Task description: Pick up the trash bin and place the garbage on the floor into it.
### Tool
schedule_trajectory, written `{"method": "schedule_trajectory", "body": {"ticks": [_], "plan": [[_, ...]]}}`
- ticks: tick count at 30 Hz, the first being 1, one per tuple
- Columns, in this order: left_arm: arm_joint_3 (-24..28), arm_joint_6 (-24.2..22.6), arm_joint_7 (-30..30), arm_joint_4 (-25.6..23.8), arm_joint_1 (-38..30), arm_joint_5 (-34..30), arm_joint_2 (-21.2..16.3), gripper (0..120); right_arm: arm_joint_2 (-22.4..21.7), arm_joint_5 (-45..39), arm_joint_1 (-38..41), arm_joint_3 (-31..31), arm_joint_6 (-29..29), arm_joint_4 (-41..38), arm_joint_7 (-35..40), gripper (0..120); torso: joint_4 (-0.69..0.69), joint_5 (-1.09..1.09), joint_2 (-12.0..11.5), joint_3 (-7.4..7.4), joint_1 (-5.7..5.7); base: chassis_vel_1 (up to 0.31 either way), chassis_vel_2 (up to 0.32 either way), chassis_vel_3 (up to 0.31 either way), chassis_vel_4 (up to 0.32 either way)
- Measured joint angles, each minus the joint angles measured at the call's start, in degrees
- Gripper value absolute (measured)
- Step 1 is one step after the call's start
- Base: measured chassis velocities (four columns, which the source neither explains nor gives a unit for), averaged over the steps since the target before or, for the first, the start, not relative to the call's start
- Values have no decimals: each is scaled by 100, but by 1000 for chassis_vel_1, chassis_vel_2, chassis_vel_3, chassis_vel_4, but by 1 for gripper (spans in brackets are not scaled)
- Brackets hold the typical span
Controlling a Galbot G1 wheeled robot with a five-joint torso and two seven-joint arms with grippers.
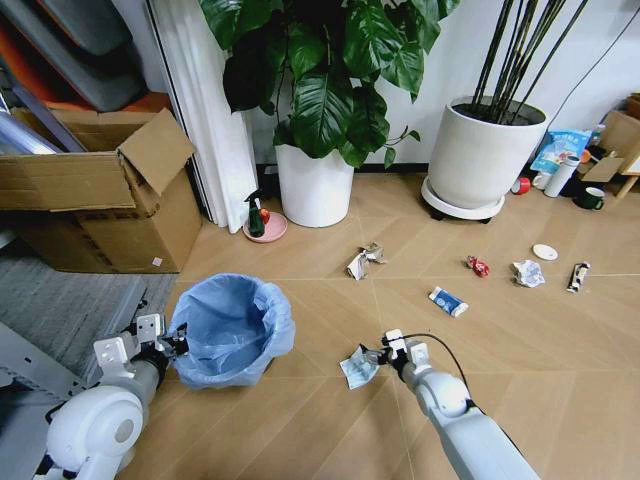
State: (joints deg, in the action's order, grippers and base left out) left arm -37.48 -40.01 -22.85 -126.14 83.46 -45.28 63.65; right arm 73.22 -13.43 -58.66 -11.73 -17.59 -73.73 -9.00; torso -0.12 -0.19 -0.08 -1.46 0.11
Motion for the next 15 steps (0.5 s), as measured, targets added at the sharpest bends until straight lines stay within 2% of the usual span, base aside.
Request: {"method": "schedule_trajectory", "body": {"ticks": [7,15], "plan": [[-95,0,-14,-7,-5,-42,-27,0,100,-101,268,321,-565,365,87,100,-1,0,0,1,0,0,0,0,0],[-101,10,-14,41,-41,-50,-39,0,225,25,242,360,-655,623,213,100,-1,1,0,1,0,0,0,0,0]]}}
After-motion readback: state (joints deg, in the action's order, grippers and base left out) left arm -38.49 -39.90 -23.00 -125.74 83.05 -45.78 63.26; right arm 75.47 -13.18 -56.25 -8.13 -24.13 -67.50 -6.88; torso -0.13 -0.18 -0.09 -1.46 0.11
